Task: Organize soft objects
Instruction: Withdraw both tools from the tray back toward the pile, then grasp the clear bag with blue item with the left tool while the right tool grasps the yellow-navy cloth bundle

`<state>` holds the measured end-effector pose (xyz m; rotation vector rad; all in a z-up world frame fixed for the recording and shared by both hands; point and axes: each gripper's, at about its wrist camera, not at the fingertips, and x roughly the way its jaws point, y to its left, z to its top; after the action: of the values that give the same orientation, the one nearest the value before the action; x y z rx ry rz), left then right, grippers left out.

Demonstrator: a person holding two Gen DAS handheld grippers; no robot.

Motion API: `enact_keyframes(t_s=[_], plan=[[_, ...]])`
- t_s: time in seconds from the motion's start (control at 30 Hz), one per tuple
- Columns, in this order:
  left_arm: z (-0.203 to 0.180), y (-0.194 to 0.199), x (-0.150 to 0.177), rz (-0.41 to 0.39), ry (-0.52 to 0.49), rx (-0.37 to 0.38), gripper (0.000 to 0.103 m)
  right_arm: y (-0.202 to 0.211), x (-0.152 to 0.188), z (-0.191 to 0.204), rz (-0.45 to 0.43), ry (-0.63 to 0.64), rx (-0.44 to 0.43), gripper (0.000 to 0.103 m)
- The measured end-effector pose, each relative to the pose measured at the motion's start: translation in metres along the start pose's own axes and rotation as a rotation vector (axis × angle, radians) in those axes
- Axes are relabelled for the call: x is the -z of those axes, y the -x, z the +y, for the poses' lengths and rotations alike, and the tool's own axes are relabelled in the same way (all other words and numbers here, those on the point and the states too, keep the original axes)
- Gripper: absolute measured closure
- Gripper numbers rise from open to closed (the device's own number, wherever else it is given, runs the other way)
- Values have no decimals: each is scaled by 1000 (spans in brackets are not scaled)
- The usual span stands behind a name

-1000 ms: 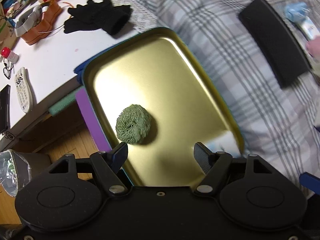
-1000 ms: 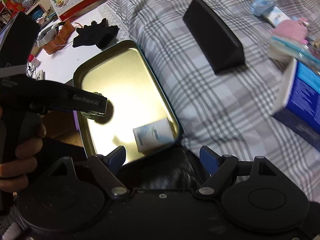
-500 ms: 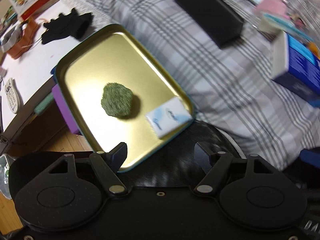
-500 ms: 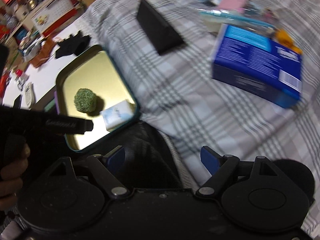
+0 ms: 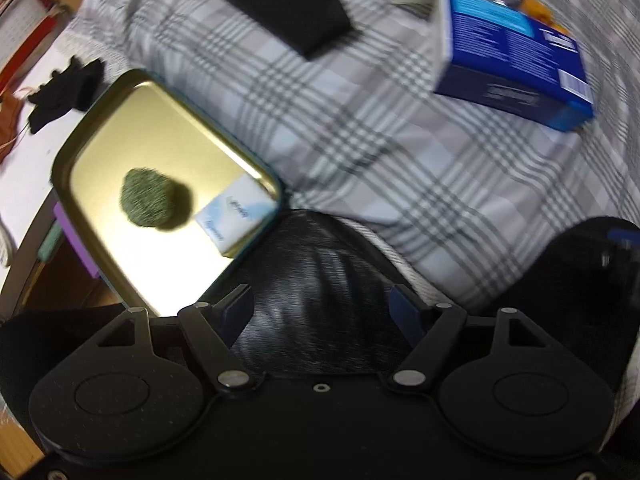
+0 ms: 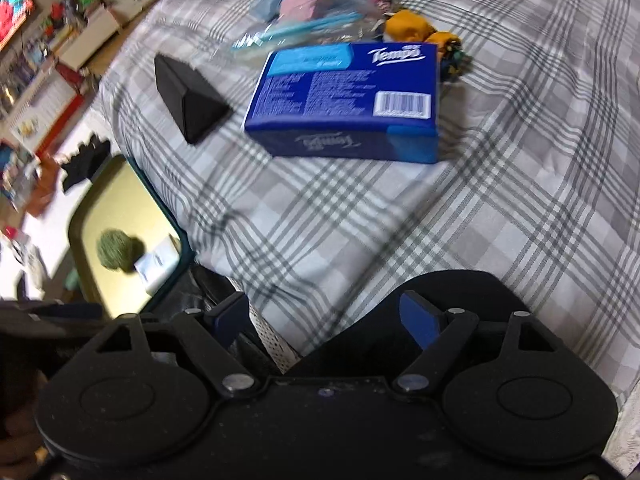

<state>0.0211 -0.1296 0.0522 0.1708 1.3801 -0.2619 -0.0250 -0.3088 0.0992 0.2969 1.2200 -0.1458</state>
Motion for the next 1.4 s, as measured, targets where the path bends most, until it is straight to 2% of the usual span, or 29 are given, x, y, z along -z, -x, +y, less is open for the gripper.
enact_keyframes(t_s=[0.17,0.27,0.6,0.77,0.93,1.17,1.3,1.4], plan=[[-15,13,-13,-27,-43,11,32,19,-21,-21,-99,-45,61,19],[-20,19,-26,-40,-56,18,32,23,-38,-37,-126,-98,67,19],[-33,30,-93,-96,-53,20,31,19,-114,-80,-204,-219,133,18],[-37,29,-140,-113,6,49,30,1,-149,-91,-198,-267,157,18],[-47,28,-179,-154,35,26,25,-25,-183,-99,-181,-310,171,16],[-47,16,-211,-159,127,80,23,-67,-217,-94,-151,-360,123,5],[-51,6,-224,-152,136,82,19,-94,-228,-84,-119,-336,179,5],[-54,-3,-230,-141,140,71,17,-110,-229,-84,-81,-323,188,6]])
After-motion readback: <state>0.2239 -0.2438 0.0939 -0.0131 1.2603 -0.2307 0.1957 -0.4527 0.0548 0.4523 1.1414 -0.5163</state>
